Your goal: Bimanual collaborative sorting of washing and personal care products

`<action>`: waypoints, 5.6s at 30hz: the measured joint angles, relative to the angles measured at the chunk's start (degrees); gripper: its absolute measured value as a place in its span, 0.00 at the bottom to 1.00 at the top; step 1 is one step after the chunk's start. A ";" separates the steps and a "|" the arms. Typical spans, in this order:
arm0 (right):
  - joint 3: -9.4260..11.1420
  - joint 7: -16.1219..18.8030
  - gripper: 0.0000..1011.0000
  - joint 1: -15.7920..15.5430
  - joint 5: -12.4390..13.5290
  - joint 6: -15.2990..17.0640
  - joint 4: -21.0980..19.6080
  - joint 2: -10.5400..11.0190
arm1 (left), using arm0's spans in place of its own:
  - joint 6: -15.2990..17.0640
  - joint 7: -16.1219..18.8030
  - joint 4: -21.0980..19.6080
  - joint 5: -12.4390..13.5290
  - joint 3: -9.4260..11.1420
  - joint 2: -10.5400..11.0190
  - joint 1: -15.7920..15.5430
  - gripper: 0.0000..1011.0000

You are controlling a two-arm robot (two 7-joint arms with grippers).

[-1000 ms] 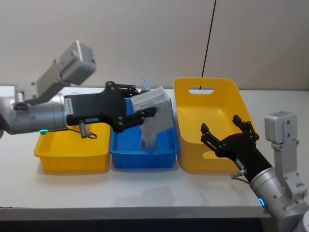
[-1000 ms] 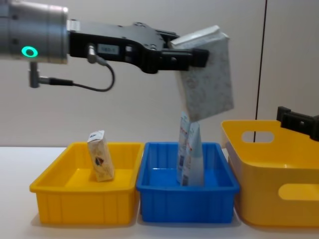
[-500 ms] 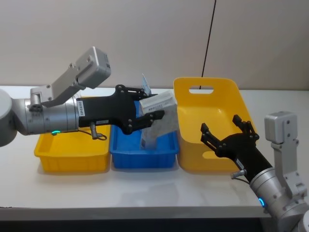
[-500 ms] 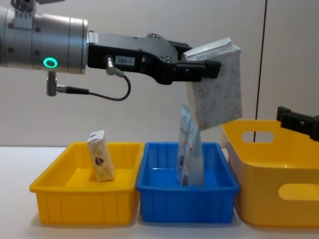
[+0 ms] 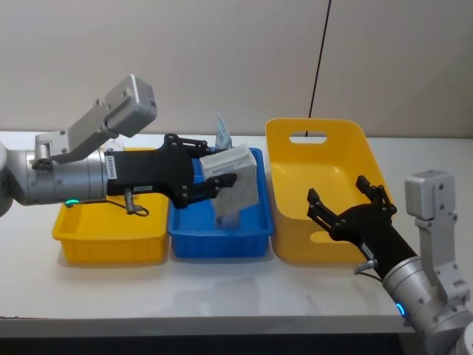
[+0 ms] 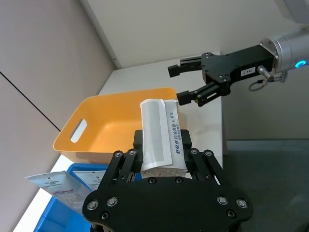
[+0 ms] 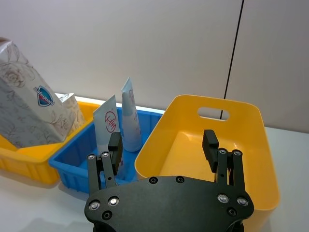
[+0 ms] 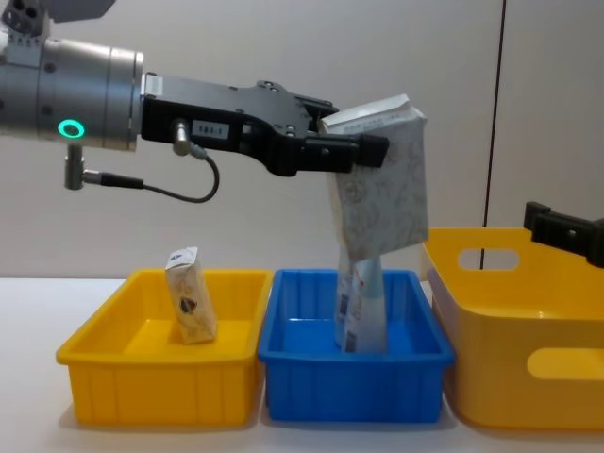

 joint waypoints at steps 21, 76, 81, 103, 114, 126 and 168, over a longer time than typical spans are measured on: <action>0.00 0.00 0.99 0.00 0.00 0.00 0.00 0.00 | -0.37 -4.17 0.66 -1.93 1.21 2.02 -1.35 0.38; -0.45 22.54 0.99 11.22 9.33 -1.53 10.13 5.85 | -2.49 -6.45 1.70 -3.75 2.35 2.44 -1.87 0.38; -1.23 27.97 0.99 14.97 11.33 -0.50 13.58 7.39 | -2.49 -6.45 1.70 -3.75 2.35 2.44 -1.86 0.38; -7.15 44.05 0.99 27.20 14.94 5.03 24.12 10.39 | -2.49 -6.45 1.70 -3.74 2.35 2.44 -1.86 0.38; -8.21 48.53 0.99 28.61 16.88 5.92 23.20 11.91 | -2.49 -6.44 1.70 -3.74 2.35 2.44 -1.86 0.38; -8.88 52.44 0.99 28.85 18.40 6.08 22.01 14.00 | -2.49 -6.45 1.70 -3.74 2.35 2.44 -1.86 0.38; -17.03 62.57 0.99 37.50 12.70 -9.39 31.90 10.04 | -2.48 -6.44 1.70 -3.74 2.35 2.44 -1.86 0.38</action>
